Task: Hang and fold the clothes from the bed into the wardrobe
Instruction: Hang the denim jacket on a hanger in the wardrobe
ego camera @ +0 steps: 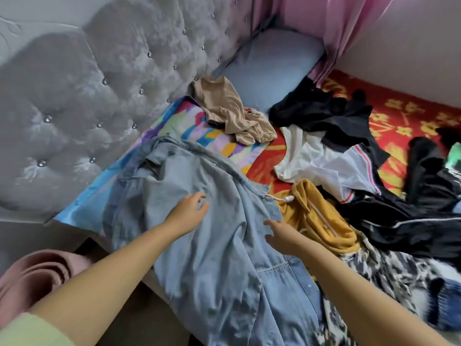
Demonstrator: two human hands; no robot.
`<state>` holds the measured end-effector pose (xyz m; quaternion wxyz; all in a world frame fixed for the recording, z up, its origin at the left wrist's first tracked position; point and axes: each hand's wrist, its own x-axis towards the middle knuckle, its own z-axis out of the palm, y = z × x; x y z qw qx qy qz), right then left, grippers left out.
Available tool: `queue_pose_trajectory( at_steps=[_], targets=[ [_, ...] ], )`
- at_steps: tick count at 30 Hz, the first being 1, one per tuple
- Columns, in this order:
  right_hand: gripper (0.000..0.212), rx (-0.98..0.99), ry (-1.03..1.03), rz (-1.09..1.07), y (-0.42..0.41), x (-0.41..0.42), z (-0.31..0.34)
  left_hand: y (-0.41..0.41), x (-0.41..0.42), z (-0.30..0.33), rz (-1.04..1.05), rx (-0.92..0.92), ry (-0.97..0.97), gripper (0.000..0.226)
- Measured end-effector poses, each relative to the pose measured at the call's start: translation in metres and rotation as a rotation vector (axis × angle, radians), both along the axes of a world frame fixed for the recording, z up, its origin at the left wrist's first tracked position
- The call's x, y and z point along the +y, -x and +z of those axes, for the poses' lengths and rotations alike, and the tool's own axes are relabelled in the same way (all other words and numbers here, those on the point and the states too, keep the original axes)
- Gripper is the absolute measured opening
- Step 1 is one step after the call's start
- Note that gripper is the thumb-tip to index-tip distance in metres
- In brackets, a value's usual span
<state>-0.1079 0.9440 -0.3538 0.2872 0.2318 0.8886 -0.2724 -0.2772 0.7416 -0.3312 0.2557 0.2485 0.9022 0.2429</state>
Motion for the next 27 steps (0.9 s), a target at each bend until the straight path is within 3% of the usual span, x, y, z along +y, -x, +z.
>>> queue_pose_trajectory(
  at_steps=[7,12,15,19,23,27],
  targets=[
    [0.045,0.024,-0.030,-0.095,0.134,0.035,-0.072,0.129,0.075,-0.063,-0.154,0.007,0.043,0.044],
    [0.049,0.154,-0.073,-0.296,0.210,0.050,-0.124,0.217,0.113,-0.114,-0.337,0.162,0.085,0.053],
    [0.053,0.178,-0.104,-0.359,0.226,0.062,-0.158,0.261,0.125,-0.156,-0.394,0.300,0.200,0.063],
    [0.036,0.118,-0.145,-0.321,0.202,0.058,-0.198,0.280,0.114,-0.197,-0.463,0.448,0.371,0.079],
    [0.019,0.169,-0.259,-0.331,0.192,0.051,-0.214,0.291,0.116,-0.211,-0.480,0.639,0.283,0.059],
    [0.009,0.109,-0.257,-0.311,0.198,0.053,-0.206,0.292,0.127,-0.194,-0.495,0.526,0.354,0.030]
  ],
)
